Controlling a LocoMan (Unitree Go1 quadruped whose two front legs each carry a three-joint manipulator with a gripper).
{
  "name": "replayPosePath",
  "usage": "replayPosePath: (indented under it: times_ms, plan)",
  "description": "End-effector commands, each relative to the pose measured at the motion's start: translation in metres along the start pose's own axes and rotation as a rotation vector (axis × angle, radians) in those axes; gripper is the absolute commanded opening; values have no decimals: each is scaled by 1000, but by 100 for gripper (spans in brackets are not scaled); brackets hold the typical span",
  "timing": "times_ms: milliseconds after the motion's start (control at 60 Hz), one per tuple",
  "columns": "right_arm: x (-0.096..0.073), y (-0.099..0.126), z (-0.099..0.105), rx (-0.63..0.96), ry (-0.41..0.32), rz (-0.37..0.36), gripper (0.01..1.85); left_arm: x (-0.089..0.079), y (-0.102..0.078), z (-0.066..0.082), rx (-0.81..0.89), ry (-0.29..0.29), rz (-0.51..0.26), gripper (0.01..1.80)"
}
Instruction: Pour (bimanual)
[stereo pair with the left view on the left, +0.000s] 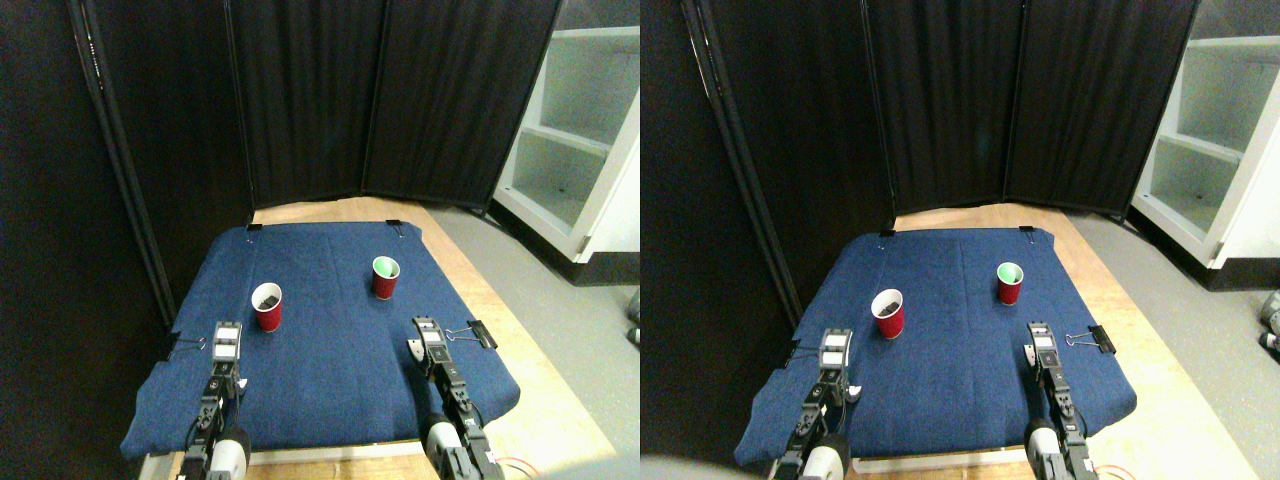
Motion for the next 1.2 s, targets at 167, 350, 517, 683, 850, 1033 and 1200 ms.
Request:
replayPosePath:
  times_ms: [167, 350, 517, 683, 850, 1033, 1200]
  plan:
    - [7, 5, 16, 87, -61, 42, 41, 0, -4, 18, -137, -97, 5, 107]
    - [18, 7, 24, 176, -90, 70, 51, 4, -6, 26, -305, -113, 3, 112]
    - [31, 3, 24, 330, -85, 77, 66, 11, -8, 29, -449, -183, 33, 102]
    - [41, -1, 21, 428, -111, 82, 72, 16, -6, 30, -627, -240, 71, 102]
    - [53, -7, 12, 560, -122, 40, 88, 26, -3, 19, -769, -261, 112, 91]
    - [59, -11, 4, 721, -105, -16, 99, 32, 0, 5, -925, -298, 173, 95]
    - [64, -14, 2, 943, -91, -50, 99, 33, 0, 2, -1043, -276, 210, 101]
